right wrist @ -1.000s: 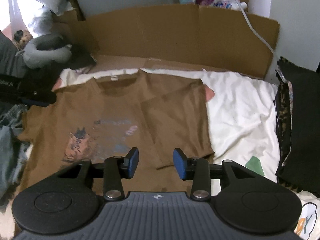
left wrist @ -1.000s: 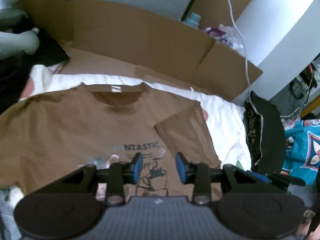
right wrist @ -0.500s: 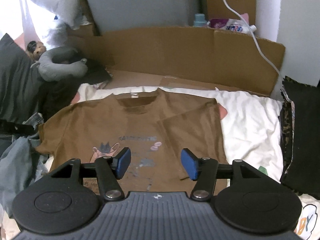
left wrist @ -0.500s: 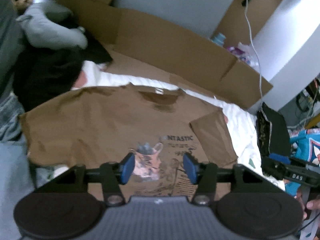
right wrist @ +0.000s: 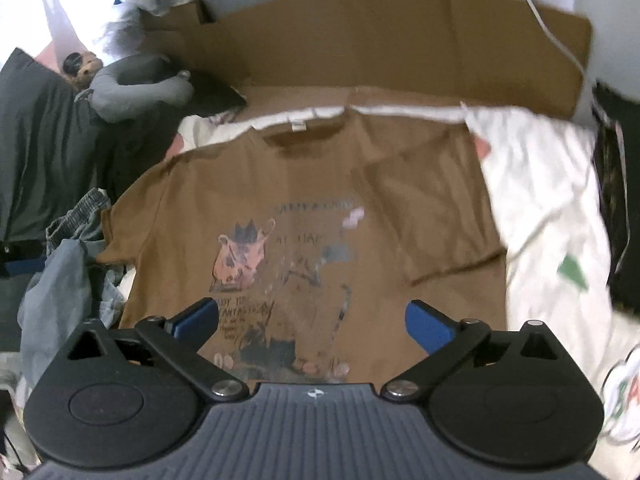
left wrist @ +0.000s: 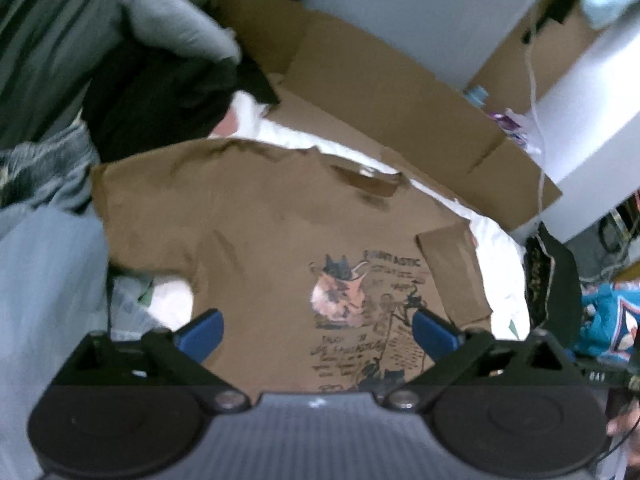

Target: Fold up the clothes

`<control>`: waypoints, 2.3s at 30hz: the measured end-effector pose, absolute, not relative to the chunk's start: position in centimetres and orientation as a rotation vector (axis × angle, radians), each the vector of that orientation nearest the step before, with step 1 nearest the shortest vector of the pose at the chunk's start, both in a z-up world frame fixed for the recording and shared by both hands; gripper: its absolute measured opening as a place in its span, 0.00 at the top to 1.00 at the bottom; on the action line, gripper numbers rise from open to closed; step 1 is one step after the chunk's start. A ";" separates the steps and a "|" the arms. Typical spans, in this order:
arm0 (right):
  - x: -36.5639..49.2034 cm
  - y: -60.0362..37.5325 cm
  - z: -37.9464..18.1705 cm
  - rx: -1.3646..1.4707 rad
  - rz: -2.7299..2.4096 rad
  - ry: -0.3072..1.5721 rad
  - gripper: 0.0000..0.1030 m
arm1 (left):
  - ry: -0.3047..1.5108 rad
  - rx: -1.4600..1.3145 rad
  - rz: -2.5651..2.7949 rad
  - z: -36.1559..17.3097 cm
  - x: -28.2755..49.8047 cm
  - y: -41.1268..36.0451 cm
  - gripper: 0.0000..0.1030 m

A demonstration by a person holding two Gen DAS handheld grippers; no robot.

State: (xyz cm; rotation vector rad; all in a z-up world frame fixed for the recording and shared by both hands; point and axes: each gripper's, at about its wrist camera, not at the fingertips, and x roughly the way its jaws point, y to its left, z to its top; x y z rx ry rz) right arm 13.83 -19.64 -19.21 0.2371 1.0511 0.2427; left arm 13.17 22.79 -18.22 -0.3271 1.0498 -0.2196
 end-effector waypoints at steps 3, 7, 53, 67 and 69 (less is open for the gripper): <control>13.2 -19.5 -20.2 0.227 0.233 1.047 0.00 | 1.045 -0.332 -0.177 -18.8 13.5 24.1 0.01; 12.6 -19.1 -20.9 0.232 0.242 1.051 0.00 | 1.039 -0.338 -0.120 -19.5 13.8 25.7 0.01; 16.6 -8.7 -28.5 0.335 0.321 0.977 0.07 | 0.938 -0.752 0.323 -29.3 17.7 32.2 0.43; 15.7 -10.5 -32.0 0.387 0.250 1.019 0.07 | 0.865 -0.867 0.433 -34.2 18.1 32.3 0.43; 15.7 -10.6 -32.4 0.395 0.244 1.028 0.07 | 0.833 -0.880 0.437 -34.2 17.9 32.4 0.44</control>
